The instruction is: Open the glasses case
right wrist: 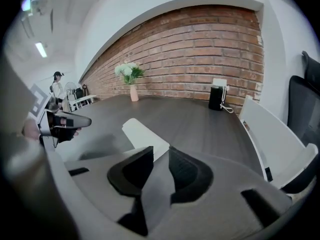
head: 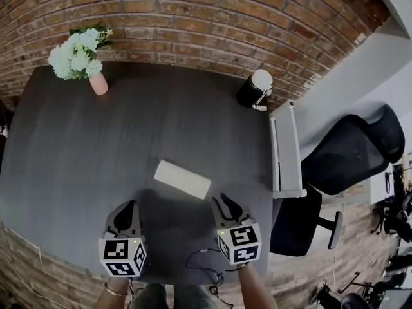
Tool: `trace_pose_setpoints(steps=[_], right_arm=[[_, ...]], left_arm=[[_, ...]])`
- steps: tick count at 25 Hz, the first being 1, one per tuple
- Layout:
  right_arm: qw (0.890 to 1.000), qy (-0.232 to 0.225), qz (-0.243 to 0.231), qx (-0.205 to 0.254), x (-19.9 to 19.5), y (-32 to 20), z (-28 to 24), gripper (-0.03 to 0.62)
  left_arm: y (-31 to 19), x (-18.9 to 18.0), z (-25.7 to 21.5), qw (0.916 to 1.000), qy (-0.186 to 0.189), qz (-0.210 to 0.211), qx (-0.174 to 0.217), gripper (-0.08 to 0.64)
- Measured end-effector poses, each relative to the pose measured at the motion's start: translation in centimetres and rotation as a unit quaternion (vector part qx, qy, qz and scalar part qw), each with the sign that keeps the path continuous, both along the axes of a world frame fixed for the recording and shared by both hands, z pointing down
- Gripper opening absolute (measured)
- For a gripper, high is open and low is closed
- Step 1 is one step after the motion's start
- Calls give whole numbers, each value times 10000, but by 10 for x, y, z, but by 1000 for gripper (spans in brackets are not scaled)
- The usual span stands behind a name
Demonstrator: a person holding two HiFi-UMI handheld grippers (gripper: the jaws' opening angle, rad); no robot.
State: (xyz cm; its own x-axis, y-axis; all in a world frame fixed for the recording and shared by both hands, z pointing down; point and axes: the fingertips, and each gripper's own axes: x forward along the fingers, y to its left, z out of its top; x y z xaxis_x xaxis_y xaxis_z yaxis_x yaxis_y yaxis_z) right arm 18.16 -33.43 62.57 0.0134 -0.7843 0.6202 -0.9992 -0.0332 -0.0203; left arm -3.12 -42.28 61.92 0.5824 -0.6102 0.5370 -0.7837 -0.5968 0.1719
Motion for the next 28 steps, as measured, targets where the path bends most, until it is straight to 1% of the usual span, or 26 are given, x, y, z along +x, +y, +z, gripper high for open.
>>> trace_pose_setpoints(steps=[7,9,13,17,23,28], right_arm=[[9966,362,-676,-310,-24,-11,19,107],[9938,605,-845,-400,-29,-14,22,109],[9837,1251,-1117,-655,-32,-13,29,110],[9767,1561,-1251,-773,-34,-13,34,110],[9666,1999,-1331,-897,-33,-15,39,110],[9636,2134,-1348,-878,-33,-15,40,112]], left_arm=[[2,-8,11,9998,-23,-189,-91,-5],[3,-12,14,9996,-38,-247,-116,-5],[2,-19,18,9993,-70,-337,-154,-5],[-1,-22,18,9990,-59,-411,-179,-5],[-4,-24,19,9988,-34,-455,-193,-5],[-5,-26,21,9986,-46,-478,-221,-5]])
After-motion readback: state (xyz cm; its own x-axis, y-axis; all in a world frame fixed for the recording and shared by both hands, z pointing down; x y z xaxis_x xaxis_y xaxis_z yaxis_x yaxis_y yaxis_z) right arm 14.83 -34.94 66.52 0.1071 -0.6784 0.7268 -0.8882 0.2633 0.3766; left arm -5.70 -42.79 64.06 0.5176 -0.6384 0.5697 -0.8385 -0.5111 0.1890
